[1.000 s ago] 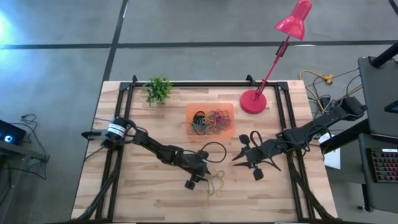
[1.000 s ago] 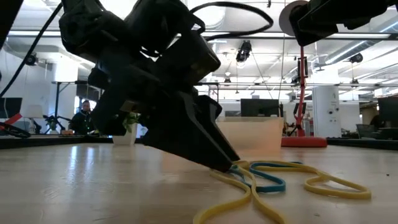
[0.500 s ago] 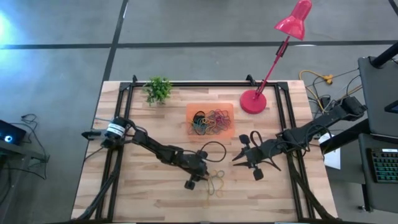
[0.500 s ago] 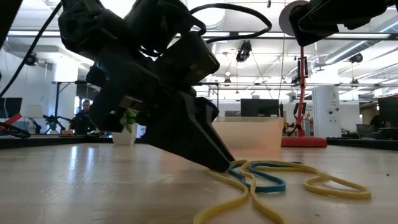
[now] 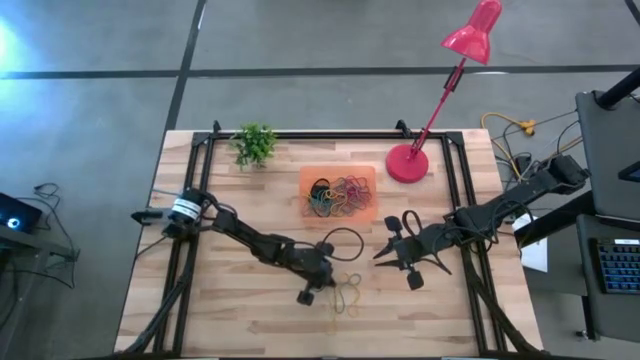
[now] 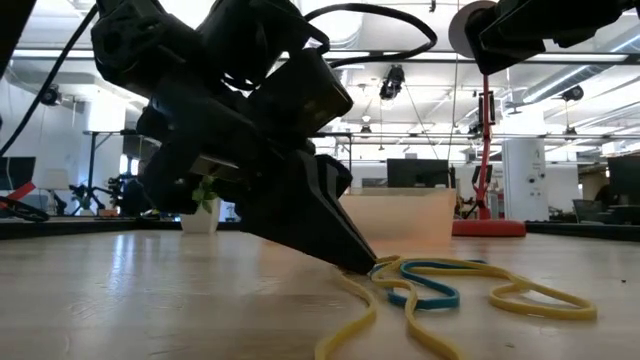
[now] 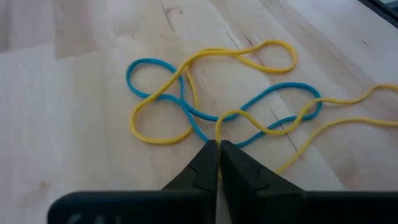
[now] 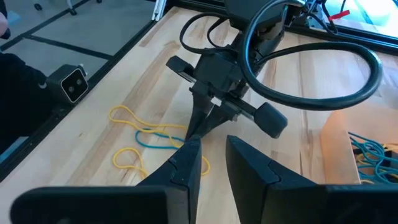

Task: Pick and place rubber bands into bin
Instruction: Put the left yellow rubber band into the bin

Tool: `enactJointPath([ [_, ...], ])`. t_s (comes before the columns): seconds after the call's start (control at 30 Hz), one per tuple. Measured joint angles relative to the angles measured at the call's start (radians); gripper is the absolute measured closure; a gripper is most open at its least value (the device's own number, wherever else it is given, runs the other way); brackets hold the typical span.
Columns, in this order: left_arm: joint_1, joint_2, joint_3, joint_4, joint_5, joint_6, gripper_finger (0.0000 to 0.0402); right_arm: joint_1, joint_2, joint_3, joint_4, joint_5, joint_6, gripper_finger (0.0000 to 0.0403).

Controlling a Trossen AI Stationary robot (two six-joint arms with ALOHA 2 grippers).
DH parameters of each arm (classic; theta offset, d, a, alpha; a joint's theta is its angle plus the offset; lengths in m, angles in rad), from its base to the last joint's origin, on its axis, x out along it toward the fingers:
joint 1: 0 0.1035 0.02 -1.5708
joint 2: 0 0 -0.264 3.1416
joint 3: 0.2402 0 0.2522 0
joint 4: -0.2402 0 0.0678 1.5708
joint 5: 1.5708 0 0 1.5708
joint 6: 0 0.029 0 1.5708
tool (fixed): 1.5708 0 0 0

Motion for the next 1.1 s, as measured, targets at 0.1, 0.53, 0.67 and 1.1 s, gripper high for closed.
enactJointPath([
  [0.1,0.002,-0.001,0.002,0.011,-0.012,0.018,0.0401,0.0,0.0,-0.001,-0.002,0.0,0.004,0.0339],
  [0.53,0.002,-0.106,0.007,0.011,-0.053,0.101,0.0402,0.0,0.0,-0.01,-0.019,0.0,0.011,0.0339],
  [0.67,0.004,-0.162,0.007,-0.014,-0.101,0.148,0.0402,0.0,0.0,-0.011,-0.026,0.0,0.011,0.034],
  [1.1,0.034,-0.386,0.003,-0.173,-0.321,0.339,0.0401,-0.001,0.0,-0.011,-0.033,0.001,0.015,0.0344],
])
